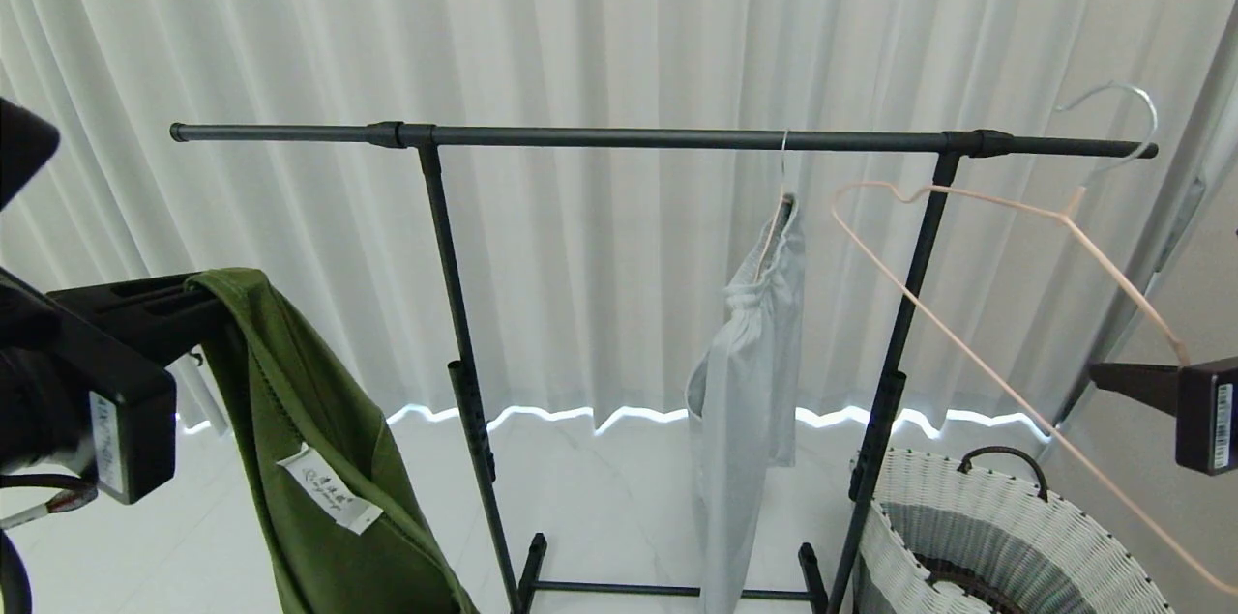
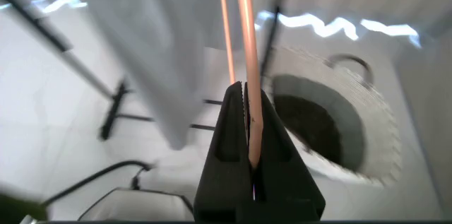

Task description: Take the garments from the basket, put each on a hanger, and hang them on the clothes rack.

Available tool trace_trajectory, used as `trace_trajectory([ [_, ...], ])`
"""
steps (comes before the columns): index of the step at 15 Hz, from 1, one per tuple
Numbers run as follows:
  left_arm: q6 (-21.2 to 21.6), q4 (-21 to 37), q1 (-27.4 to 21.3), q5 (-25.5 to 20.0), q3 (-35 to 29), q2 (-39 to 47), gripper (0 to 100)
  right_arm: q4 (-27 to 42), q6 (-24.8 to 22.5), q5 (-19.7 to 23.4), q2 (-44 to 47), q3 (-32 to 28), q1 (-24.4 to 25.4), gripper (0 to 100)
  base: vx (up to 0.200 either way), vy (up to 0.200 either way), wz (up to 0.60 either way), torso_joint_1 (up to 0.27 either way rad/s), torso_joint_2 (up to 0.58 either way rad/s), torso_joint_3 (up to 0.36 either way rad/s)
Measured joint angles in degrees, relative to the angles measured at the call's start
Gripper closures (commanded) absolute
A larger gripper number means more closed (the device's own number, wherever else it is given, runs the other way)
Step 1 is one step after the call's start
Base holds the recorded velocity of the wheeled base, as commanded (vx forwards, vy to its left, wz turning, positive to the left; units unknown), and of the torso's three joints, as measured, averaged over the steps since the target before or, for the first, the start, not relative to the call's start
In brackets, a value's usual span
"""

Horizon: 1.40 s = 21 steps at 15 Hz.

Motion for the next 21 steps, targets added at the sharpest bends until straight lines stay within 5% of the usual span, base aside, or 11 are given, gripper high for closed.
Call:
trace_trajectory([
  [4,0.0,0.02,4.13,3.33,-0.09,1.38,100,-4.16,1.27,5.33,-0.23,0.06,15.06,100,0.0,0.0,0.0,0.0,0.0,0.0],
  [10,-1.43,-0.02,8.85,7.41,-0.11,3.54,100,-5.22,2.85,7.49,1.93,0.98,33.49,100,0.0,0.0,0.0,0.0,0.0,0.0],
  [17,-17.71,0.02,8.61,7.44,-2.45,9.59,100,-9.95,2.28,7.24,5.21,5.02,42.86,100,0.0,0.0,0.0,0.0,0.0,0.0],
  [21,-20.11,0.2,6.12,7.44,-3.44,12.13,100,-12.63,2.39,6.91,7.91,5.55,43.33,100,0.0,0.0,0.0,0.0,0.0,0.0],
])
